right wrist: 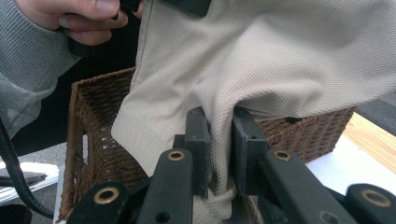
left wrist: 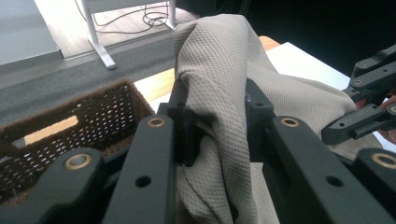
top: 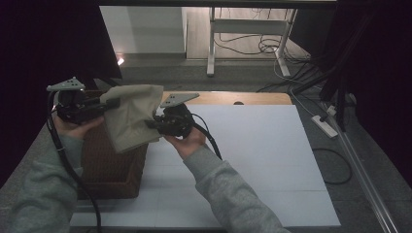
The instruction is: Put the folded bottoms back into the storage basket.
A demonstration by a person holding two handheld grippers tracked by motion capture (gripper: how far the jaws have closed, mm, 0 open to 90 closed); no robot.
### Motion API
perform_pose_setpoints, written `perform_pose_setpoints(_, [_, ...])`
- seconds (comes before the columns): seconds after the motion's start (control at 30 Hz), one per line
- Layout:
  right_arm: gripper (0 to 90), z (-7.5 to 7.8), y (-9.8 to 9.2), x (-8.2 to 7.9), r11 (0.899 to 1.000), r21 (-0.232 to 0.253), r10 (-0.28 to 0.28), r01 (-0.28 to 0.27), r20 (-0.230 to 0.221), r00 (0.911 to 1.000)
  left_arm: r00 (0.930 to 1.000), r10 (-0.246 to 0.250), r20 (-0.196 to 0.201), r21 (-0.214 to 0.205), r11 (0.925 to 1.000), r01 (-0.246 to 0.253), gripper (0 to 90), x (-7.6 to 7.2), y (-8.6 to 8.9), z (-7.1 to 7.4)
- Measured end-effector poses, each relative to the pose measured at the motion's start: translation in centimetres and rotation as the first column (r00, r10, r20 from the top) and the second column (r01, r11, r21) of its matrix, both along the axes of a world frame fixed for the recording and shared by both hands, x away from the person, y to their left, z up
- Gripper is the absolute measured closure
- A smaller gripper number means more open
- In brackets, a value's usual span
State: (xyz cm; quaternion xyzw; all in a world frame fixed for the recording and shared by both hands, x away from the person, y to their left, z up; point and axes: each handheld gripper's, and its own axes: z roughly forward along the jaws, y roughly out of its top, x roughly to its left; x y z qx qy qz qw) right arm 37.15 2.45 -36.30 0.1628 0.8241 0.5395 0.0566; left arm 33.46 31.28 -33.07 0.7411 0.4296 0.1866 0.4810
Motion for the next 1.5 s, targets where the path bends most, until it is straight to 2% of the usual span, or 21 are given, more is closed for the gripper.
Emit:
perform_pose_setpoints(0.8, [78.2, -2.2, 5.2, 0.1, 0.999, -0.011, 0.040, -0.041, -0.034, 0.9986, 0.9954, 0.078, -0.056, 0.005, 0.9970, -0.078, 70.9, -0.5, 4.4, -2.2])
perform_pose_setpoints(1.27, [78.1, -4.1, 7.8, 0.4, 0.998, -0.027, 0.055, -0.057, -0.076, 0.9956, 0.9855, 0.122, -0.117, 0.010, 0.9925, -0.122, 70.8, -0.3, 6.7, -4.3])
perform_pose_setpoints(1.5, [78.0, -5.0, 9.0, 0.5, 0.997, -0.041, 0.062, -0.066, -0.094, 0.9936, 0.9783, 0.142, -0.151, 0.017, 0.9899, -0.141, 70.8, 0.0, 7.6, -5.4])
